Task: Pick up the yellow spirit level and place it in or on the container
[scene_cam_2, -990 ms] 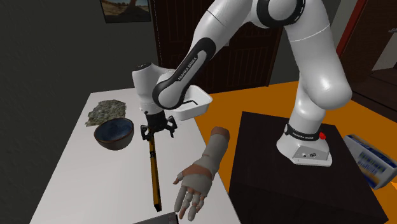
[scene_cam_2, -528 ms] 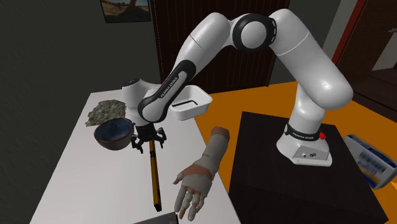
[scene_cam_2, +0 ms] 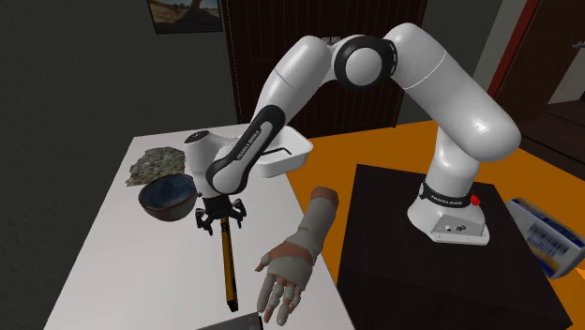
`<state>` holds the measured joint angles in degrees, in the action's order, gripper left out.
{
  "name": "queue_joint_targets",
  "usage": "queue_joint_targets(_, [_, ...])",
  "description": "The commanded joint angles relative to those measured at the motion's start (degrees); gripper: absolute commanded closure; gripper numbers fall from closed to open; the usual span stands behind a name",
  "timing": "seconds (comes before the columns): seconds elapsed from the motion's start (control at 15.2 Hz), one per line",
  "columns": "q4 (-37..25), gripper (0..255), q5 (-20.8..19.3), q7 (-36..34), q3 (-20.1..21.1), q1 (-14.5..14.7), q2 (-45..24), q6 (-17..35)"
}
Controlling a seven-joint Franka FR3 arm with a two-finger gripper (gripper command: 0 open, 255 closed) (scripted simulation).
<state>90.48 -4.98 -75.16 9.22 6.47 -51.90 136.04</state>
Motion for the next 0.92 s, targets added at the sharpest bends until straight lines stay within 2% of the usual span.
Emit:
queue_joint_targets(0.0, [0.0,0,0.0,0.0,0.0,0.1,-0.3,0.3])
queue_joint_targets(0.4, [0.0,0,0.0,0.0,0.0,0.1,-0.3,0.3])
queue_joint_targets(0.46, [0.0,255,0.0,0.0,0.0,0.1,-0.3,0.3])
queue_joint_targets(0.86, [0.0,255,0.0,0.0,0.0,0.1,-0.3,0.3])
